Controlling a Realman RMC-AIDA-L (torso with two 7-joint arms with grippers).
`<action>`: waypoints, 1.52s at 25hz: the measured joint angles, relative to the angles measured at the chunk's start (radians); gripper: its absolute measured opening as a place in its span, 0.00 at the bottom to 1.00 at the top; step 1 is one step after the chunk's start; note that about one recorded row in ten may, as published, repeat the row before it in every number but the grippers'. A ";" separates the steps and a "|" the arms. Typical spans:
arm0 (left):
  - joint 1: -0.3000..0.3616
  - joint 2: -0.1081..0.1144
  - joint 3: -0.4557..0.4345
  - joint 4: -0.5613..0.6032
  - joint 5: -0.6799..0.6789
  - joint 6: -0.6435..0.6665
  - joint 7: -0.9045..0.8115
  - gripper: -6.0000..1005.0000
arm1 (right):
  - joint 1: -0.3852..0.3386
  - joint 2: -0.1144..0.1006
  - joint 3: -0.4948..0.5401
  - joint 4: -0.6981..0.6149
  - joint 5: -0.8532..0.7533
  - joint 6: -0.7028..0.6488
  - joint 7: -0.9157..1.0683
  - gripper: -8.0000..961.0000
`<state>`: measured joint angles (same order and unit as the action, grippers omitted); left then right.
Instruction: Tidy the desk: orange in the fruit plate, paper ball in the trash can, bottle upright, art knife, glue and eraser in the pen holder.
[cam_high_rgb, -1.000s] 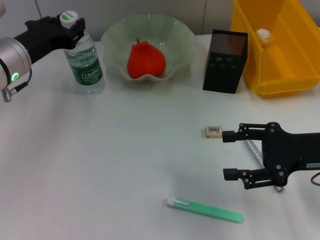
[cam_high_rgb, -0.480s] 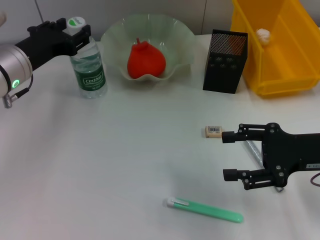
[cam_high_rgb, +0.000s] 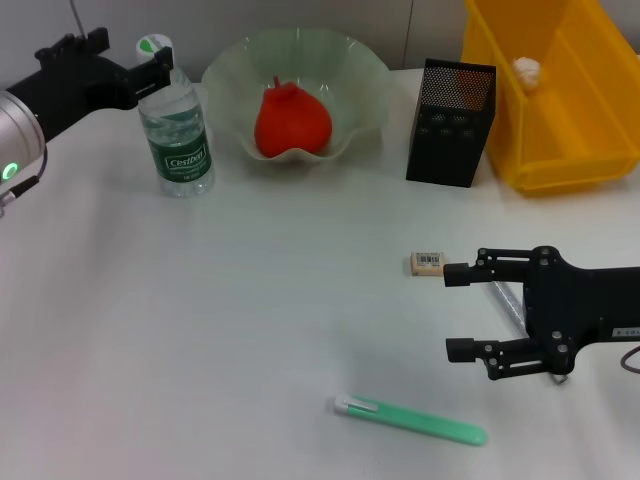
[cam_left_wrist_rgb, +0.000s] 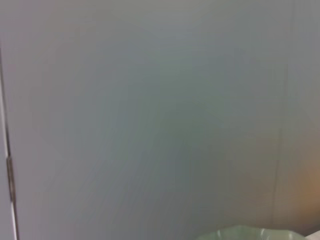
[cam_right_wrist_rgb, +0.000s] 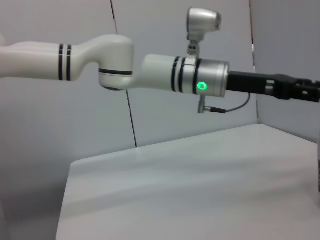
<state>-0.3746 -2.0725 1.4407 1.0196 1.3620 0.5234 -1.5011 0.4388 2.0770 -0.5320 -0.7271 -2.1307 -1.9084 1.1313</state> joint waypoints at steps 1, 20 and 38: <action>0.013 0.000 0.001 0.018 0.000 0.009 0.003 0.84 | 0.000 0.000 0.002 0.000 0.000 0.000 0.002 0.82; 0.154 0.026 -0.400 -0.017 0.024 0.989 0.001 0.84 | 0.051 -0.001 0.000 -0.128 0.023 0.011 0.317 0.82; 0.161 0.063 -0.440 -0.073 0.302 1.390 0.012 0.84 | 0.103 -0.008 -0.367 -0.682 -0.132 -0.006 1.014 0.82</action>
<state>-0.2131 -2.0096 1.0008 0.9462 1.6639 1.9130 -1.4890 0.5418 2.0692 -0.8993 -1.4093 -2.2627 -1.9147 2.1451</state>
